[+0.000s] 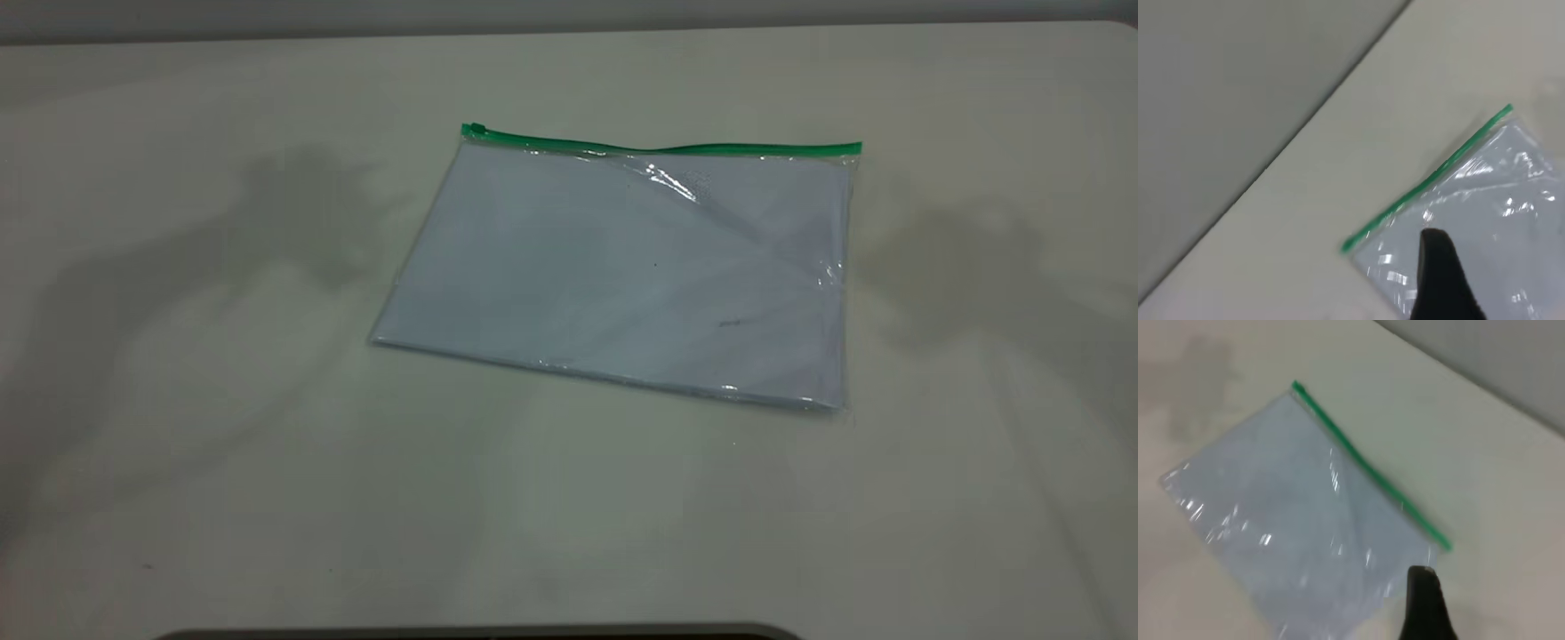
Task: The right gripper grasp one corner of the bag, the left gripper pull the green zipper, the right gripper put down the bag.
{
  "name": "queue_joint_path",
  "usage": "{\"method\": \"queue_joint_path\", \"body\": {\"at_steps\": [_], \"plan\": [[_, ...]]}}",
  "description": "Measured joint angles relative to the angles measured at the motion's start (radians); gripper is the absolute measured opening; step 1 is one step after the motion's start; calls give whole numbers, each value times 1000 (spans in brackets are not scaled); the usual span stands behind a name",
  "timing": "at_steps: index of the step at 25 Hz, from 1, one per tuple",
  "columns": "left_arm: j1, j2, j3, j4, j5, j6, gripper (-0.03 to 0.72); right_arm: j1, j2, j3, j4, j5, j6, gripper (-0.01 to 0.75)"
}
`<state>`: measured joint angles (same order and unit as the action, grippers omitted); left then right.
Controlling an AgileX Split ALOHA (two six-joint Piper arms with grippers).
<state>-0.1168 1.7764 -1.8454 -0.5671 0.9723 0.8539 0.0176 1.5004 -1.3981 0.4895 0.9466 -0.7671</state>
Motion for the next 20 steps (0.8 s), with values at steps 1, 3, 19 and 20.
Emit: {"method": "queue_joint_path", "body": {"at_steps": [1,3,19,20], "plan": [[0,-46,0,61,34,-76,512,0,-47,0,-52,56,78,557],[0,-127,0,165,122,-228,512,0,-120,0,-135,196,210,557],[0,-551,474,500,196,-660,512,0,-694,593,-356,288,617,539],[0,-575,541,501,196,-656,512,0,-727,641,-362,288,630,539]]}}
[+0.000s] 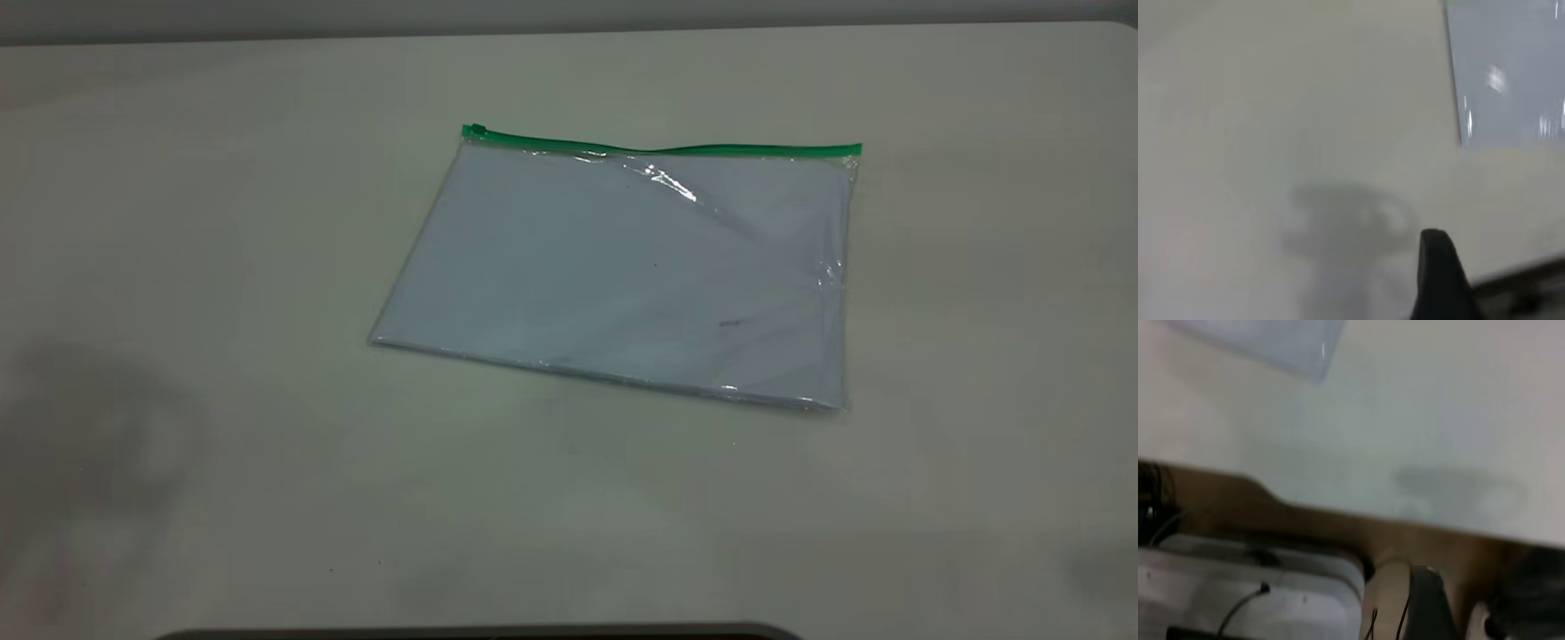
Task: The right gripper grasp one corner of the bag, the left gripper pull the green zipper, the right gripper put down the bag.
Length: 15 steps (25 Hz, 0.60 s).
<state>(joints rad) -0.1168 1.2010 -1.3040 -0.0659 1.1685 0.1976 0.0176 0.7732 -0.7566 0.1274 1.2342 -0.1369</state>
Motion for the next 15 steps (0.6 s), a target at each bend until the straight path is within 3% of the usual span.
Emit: {"method": "queue_joint_path", "body": {"at_steps": [6,15], "plan": [[0,-134,343,3,0,14,512,0,-224,257,-69,-85,64,537],[0,-428,706,3,-60,16,512,0,-318,277,-98,-123,105,537]]}}
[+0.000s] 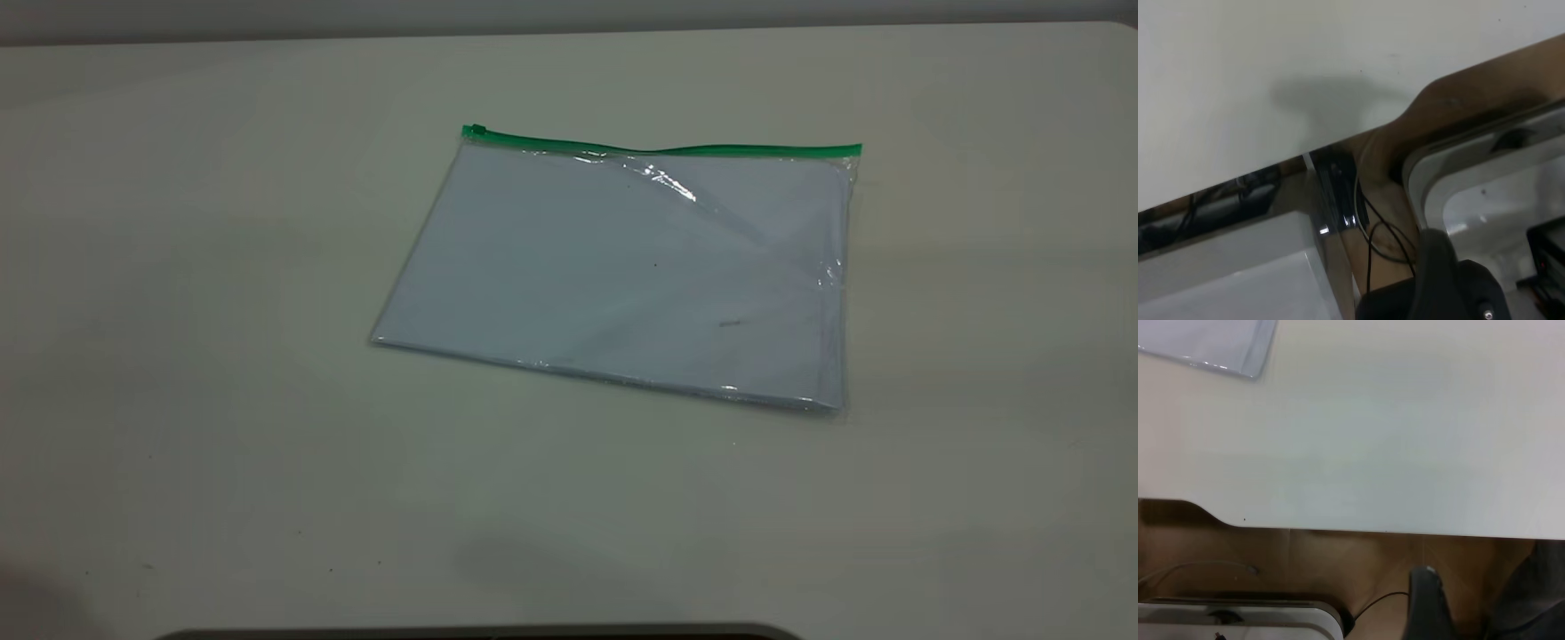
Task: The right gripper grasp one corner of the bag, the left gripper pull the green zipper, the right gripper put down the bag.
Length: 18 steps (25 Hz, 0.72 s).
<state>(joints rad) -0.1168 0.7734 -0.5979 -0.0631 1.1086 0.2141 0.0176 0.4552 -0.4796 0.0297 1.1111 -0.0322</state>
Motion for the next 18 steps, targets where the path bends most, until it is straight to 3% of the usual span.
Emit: {"method": "queue_joint_path", "body": {"at_steps": [5,18], "plan": [[0,-160,107,0,-7,0,512,18,0,0,-1,0,2,537],[0,-557,110,-18,10,-14,512,22,-3,0,-1,0,2,537]]}}
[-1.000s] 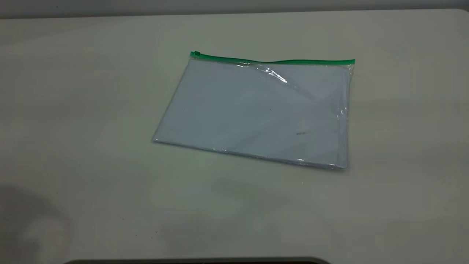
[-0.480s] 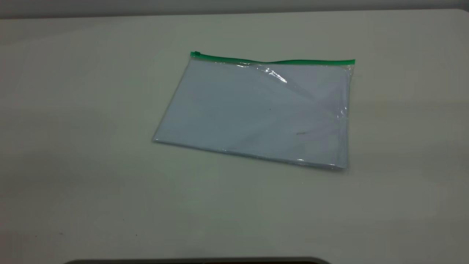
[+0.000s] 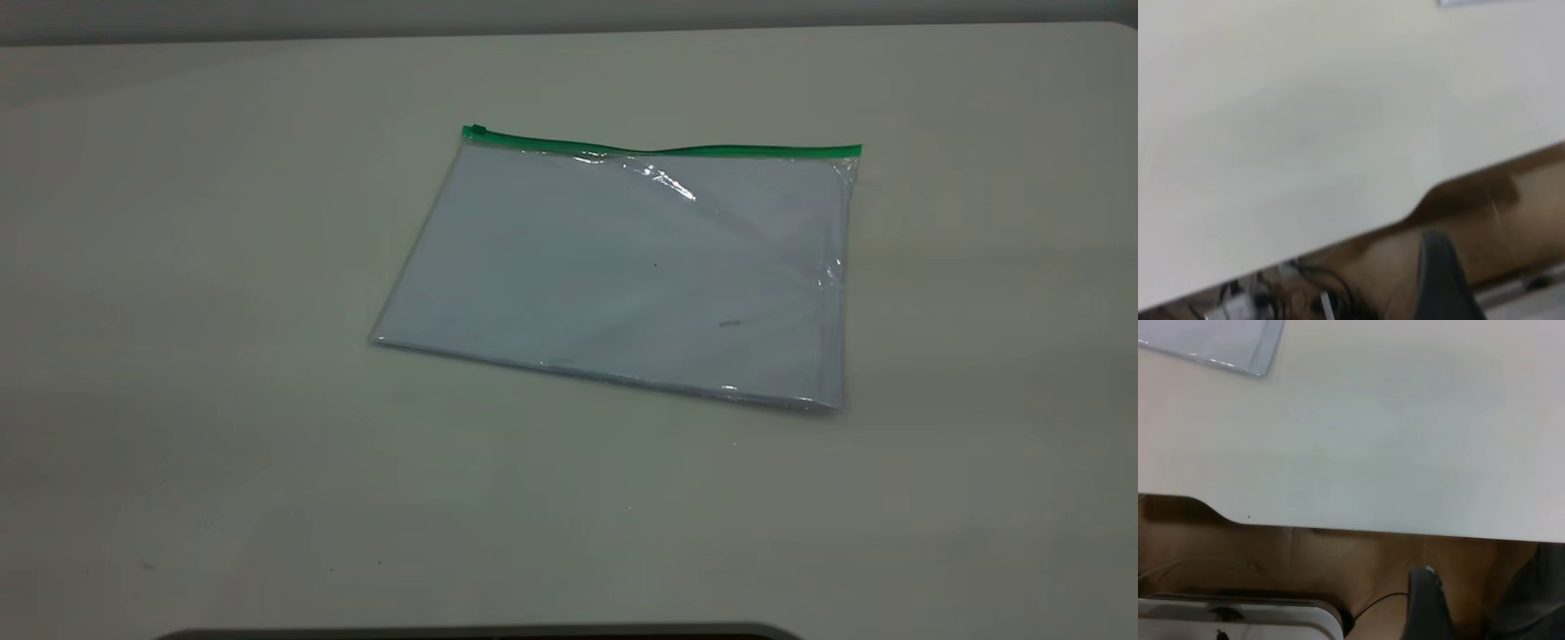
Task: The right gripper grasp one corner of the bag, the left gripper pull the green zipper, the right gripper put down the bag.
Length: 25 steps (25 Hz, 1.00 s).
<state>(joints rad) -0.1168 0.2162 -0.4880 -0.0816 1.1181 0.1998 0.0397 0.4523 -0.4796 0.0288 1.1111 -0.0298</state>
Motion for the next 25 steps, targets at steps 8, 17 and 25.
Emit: {"method": "queue_joint_path", "body": {"at_steps": [8,17,25], "plan": [[23,-176,0,-1,13,-1,512,8,-268,0,1,1,0,537],[161,-211,0,-1,18,-3,512,10,-469,0,2,14,0,537],[164,-235,0,-1,28,-3,512,10,-469,0,2,14,0,537]]}}
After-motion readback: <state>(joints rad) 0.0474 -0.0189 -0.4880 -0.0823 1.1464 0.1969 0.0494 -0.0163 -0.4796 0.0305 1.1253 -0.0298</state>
